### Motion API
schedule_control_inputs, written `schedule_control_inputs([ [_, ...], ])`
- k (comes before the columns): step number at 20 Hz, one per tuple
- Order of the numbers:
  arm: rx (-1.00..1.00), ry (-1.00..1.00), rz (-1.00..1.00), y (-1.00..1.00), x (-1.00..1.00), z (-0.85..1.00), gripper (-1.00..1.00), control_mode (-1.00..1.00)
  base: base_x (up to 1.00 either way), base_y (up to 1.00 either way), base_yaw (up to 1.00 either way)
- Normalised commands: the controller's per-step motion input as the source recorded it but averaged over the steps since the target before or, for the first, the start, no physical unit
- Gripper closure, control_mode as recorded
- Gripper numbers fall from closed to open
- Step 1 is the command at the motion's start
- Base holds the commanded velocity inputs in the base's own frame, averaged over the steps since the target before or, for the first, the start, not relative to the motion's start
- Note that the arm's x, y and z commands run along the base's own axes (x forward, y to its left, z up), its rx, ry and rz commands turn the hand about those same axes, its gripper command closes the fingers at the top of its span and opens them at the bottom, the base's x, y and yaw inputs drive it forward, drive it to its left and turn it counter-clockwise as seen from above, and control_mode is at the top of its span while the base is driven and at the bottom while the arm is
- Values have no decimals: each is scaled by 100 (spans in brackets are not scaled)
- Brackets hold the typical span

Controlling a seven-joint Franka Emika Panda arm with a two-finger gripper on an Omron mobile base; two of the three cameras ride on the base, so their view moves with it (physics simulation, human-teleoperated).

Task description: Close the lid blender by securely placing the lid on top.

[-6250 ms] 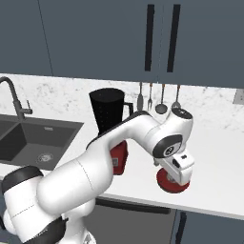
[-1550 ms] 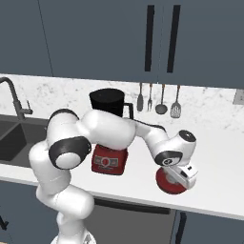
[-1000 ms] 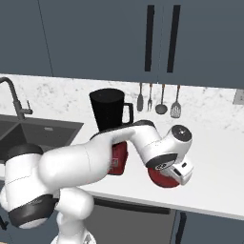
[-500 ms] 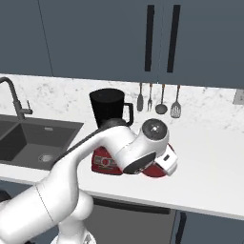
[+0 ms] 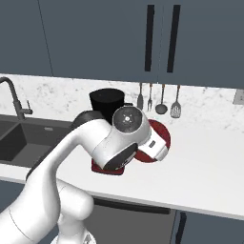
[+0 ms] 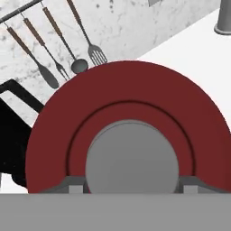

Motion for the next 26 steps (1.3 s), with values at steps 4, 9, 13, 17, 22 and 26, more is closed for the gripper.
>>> schedule_control_inputs([
  [4,-5,-6,3,28,-2,97,100,-100,0,0,0],
  [9,-1,-3,9,51,9,70,100,-100,0,0,0],
  [13,0,0,12,68,26,43,100,-100,0,0,0],
  [17,0,0,12,97,46,18,100,-100,0,0,0],
  [22,0,0,10,88,63,4,100,-100,0,0,0],
  [26,0,0,5,51,71,3,100,-100,0,0,0],
])
